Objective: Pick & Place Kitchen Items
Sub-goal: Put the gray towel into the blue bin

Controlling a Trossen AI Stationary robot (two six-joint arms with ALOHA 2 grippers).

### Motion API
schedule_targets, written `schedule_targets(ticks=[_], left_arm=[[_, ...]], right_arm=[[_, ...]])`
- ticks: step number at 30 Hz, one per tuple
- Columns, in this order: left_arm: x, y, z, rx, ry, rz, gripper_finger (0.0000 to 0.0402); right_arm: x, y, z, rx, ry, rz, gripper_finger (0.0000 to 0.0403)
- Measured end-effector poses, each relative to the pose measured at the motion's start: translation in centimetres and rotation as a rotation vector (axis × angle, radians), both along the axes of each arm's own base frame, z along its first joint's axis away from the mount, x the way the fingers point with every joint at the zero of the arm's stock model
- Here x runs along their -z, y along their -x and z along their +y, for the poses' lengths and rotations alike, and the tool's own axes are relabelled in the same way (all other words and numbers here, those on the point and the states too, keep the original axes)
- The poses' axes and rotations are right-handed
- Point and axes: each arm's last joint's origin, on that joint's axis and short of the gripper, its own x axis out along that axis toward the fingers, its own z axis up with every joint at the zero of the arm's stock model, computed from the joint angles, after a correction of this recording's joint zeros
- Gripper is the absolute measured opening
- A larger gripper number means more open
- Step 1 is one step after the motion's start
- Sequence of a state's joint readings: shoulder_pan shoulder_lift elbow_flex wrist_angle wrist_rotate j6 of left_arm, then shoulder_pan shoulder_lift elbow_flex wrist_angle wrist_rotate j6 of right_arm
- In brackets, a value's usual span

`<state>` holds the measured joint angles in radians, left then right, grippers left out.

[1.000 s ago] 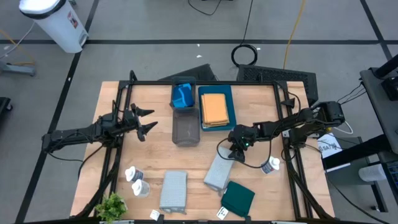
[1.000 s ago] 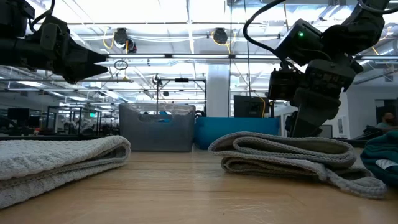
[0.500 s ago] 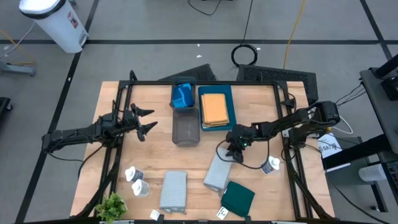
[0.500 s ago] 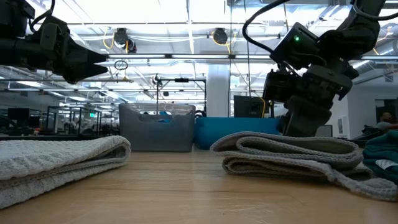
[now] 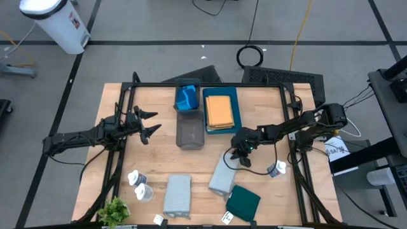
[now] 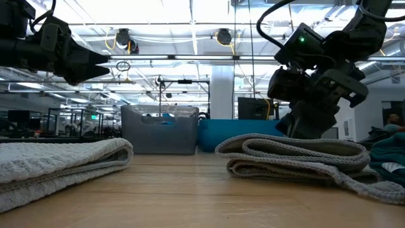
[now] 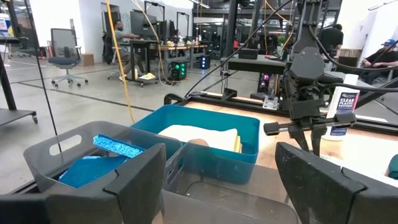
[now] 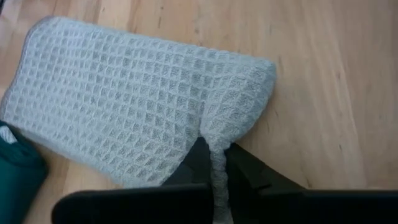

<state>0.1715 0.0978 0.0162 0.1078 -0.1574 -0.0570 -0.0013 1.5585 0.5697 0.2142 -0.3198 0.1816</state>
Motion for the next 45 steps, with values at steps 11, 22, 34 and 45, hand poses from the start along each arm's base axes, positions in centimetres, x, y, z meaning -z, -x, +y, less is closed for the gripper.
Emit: schedule_targets(ticks=[11, 22, 34, 45], left_arm=[[0.0, 0.0, 0.0, 0.000, 0.000, 0.000, 0.0308], [0.0, 0.0, 0.0, 0.000, 0.000, 0.000, 0.0308], [0.0, 0.0, 0.0, 0.000, 0.000, 0.000, 0.0308], [0.0, 0.0, 0.0, 0.000, 0.000, -0.001, 0.0308]], right_arm=[[-1.0, -1.2, 0.7, -0.045, 0.245, -0.075, 0.0002], [-3.2, -2.9, 3.1, -0.097, 0.579, -0.155, 0.0001], [-6.0, -4.0, 5.1, -0.169, 0.957, -0.240, 0.0001], [-13.0, -0.9, 3.9, -0.114, 1.034, -0.426, 0.0000]])
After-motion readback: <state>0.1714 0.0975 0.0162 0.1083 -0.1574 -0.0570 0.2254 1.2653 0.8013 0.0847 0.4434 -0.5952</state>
